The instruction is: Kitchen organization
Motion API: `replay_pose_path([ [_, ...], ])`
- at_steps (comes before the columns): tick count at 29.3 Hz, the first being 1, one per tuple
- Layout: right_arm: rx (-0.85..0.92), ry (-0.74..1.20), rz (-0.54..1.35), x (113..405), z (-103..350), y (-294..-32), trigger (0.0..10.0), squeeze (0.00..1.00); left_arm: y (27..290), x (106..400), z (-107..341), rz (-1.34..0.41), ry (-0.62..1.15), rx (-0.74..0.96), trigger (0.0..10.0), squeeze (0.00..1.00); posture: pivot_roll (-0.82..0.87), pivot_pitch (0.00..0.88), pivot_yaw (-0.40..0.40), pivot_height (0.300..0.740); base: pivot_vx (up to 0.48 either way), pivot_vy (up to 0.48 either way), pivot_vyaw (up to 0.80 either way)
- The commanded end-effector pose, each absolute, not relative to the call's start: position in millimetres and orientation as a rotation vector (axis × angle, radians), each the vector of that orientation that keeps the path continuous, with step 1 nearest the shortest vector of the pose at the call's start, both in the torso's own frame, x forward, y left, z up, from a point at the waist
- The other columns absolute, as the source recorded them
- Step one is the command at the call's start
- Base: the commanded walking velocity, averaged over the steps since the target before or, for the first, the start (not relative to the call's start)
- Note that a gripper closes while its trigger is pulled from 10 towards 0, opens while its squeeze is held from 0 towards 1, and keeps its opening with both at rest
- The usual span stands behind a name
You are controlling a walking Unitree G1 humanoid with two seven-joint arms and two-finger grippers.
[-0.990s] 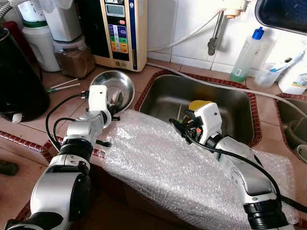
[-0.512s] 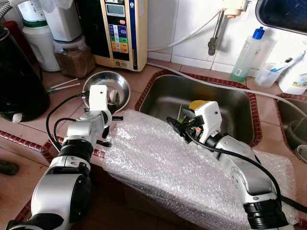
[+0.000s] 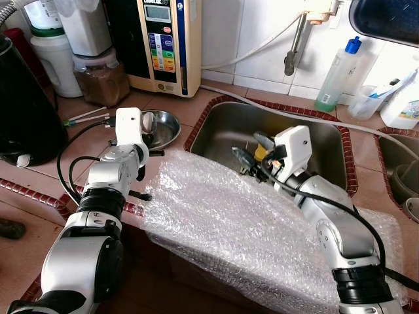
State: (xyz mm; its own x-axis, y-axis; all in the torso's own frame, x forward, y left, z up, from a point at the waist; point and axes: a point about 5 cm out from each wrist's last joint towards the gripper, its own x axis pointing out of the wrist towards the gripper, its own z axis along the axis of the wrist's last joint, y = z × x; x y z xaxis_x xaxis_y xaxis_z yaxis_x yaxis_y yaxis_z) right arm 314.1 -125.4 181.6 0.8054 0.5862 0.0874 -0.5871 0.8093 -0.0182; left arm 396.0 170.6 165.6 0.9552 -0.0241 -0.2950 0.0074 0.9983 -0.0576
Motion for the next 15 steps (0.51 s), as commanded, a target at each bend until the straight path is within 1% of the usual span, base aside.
replay_pose_path([
  [1, 0.033, -0.124, 0.635, 314, 192, -126, 10.0, 0.0, 166, 401, 190, -0.015, 0.2, -0.048, 0.0, 0.0, -0.01, 0.0, 0.027, 0.74, 0.0, 0.0, 0.0],
  [6, 0.11, -0.145, 0.665, 313, 200, -123, 10.0, 0.0, 159, 401, 207, -0.034, 0.087, -0.059, 0.0, 0.0, -0.01, 0.0, 0.024, 0.74, 0.0, 0.0, 0.0],
  [7, 0.151, -0.156, 0.677, 312, 204, -122, 10.0, 0.0, 151, 400, 218, -0.072, -0.006, -0.071, 0.0, 0.0, -0.01, 0.0, 0.021, 0.74, 0.0, 0.0, 0.0],
  [9, 0.16, -0.158, 0.676, 313, 205, -122, 10.0, 0.0, 148, 400, 221, -0.089, -0.032, -0.069, 0.0, 0.0, -0.01, 0.0, 0.02, 0.74, 0.0, 0.0, 0.0],
  [10, 0.18, -0.161, 0.67, 314, 207, -123, 10.0, 0.0, 139, 399, 228, -0.129, -0.081, -0.109, 0.0, 0.0, -0.01, 0.0, 0.016, 0.74, 0.0, 0.0, 0.0],
  [12, 0.188, -0.162, 0.668, 315, 208, -124, 10.0, 0.0, 136, 398, 230, -0.142, -0.098, -0.128, 0.0, 0.0, -0.01, 0.0, 0.016, 0.74, 0.0, 0.0, 0.0],
  [14, 0.203, -0.163, 0.673, 316, 209, -124, 10.0, 0.0, 126, 396, 238, -0.185, -0.17, -0.18, 0.0, 0.0, -0.02, 0.0, 0.012, 0.74, 0.0, 0.0, 0.0],
  [15, 0.201, -0.161, 0.673, 316, 209, -124, 10.0, 0.0, 118, 394, 243, -0.233, -0.208, -0.241, 0.0, 0.0, -0.02, 0.0, 0.01, 0.74, 0.0, 0.0, 0.0],
])
